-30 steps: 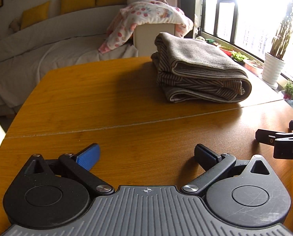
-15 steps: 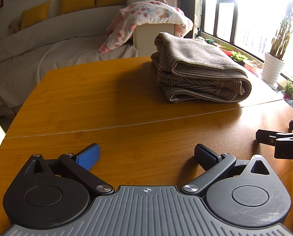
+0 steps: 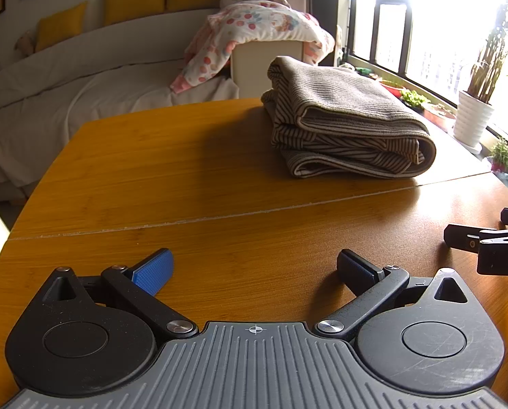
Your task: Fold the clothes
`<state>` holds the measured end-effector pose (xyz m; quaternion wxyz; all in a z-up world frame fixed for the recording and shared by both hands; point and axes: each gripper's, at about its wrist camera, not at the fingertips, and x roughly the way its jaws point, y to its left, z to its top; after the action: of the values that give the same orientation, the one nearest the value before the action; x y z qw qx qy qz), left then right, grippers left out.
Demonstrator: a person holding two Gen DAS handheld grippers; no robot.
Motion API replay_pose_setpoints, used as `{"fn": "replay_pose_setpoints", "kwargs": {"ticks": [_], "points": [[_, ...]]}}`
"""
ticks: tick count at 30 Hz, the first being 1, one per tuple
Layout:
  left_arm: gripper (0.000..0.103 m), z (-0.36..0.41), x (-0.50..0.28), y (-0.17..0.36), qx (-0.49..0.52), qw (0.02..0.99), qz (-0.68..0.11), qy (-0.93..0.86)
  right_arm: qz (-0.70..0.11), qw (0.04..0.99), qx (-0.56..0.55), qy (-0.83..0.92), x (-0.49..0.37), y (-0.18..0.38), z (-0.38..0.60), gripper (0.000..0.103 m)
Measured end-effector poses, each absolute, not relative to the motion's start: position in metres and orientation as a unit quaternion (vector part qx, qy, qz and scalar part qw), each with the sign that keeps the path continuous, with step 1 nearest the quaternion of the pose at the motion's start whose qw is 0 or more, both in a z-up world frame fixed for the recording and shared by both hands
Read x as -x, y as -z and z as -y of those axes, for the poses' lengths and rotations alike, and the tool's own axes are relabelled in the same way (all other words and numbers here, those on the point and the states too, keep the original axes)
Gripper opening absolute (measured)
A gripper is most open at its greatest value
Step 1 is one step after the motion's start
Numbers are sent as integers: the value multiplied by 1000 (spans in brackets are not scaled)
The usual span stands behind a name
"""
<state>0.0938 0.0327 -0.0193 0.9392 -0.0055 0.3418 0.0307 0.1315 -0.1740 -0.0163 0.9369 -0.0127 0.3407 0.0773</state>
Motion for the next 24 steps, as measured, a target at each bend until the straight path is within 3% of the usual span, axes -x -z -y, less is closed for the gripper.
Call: {"fn": "replay_pose_setpoints", "kwargs": {"ticks": [24], "points": [[103,-34,-97,18,2,937,-349,-25,-340,938,13,-71,-129,17,173,103]]}}
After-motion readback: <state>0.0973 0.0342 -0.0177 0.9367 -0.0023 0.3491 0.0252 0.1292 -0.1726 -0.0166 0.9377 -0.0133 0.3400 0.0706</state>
